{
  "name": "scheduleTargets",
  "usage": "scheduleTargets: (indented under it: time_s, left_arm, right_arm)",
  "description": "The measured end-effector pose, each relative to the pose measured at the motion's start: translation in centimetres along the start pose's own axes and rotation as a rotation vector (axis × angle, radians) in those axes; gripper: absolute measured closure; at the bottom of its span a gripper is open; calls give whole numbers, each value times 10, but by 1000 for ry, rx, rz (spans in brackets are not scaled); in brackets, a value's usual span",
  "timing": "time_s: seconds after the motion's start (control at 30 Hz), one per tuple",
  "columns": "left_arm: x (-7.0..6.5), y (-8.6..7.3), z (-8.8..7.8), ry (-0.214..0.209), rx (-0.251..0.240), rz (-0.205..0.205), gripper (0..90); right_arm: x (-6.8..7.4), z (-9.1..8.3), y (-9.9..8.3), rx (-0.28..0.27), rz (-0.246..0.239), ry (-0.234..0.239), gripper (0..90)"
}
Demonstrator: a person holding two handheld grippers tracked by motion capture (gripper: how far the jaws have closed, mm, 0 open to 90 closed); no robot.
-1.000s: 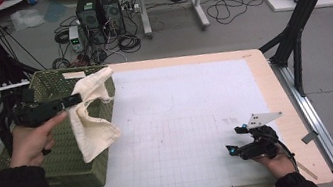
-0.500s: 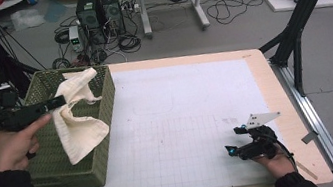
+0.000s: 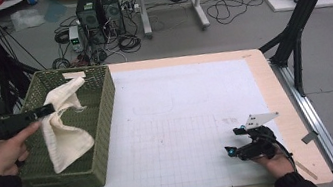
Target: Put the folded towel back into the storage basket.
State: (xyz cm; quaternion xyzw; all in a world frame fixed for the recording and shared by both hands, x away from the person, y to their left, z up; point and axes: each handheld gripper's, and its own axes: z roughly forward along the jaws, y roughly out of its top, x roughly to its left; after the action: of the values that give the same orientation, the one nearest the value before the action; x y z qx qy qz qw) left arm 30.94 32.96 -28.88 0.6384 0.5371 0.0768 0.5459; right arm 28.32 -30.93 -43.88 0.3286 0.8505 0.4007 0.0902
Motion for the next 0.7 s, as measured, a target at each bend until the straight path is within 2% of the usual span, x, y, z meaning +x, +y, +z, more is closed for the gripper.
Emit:
scheduleTargets:
  time_s: [0.3, 0.6, 0.7]
  left_arm:
    - [12, -16, 7, 43, 47, -20, 830]
    - [22, -22, 21, 80, 73, -26, 830]
    - [26, -24, 25, 110, 89, -20, 829]
  right_arm:
    - [0, 0, 0, -2, -3, 2, 194]
    - [0, -1, 0, -3, -4, 0, 194]
    - [0, -1, 0, -4, -6, -1, 194]
